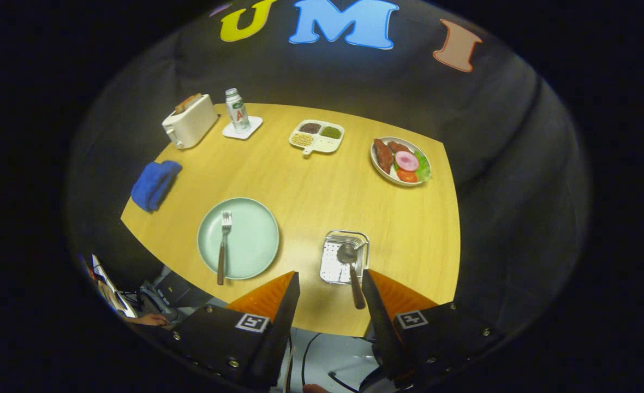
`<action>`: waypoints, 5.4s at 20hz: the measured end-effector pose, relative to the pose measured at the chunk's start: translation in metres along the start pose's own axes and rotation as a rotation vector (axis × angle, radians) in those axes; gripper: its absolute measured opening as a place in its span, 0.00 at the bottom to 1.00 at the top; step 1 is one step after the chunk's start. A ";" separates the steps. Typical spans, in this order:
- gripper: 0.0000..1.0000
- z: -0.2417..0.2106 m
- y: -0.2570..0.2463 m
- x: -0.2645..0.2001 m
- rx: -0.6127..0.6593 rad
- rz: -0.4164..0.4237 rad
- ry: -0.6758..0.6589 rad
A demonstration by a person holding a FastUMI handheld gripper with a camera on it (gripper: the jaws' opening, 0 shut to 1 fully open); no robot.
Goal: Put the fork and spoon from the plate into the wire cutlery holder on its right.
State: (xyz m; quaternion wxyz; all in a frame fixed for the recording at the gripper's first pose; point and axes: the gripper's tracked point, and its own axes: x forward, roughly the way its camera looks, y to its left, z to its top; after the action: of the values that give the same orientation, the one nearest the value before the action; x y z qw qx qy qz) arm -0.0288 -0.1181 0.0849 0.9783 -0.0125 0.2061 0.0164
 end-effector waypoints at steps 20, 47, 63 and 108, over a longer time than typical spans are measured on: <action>0.70 -0.039 0.160 0.090 -0.109 0.183 0.086; 0.03 -0.058 0.154 0.160 -0.074 0.189 0.293; 0.03 -0.062 -0.029 0.007 -0.144 0.100 0.538; 0.41 0.033 0.013 -0.039 0.126 0.090 -0.098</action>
State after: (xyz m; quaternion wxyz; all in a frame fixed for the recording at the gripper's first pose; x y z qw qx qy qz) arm -0.0514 -0.1047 0.1300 0.9843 0.0591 0.1591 0.0478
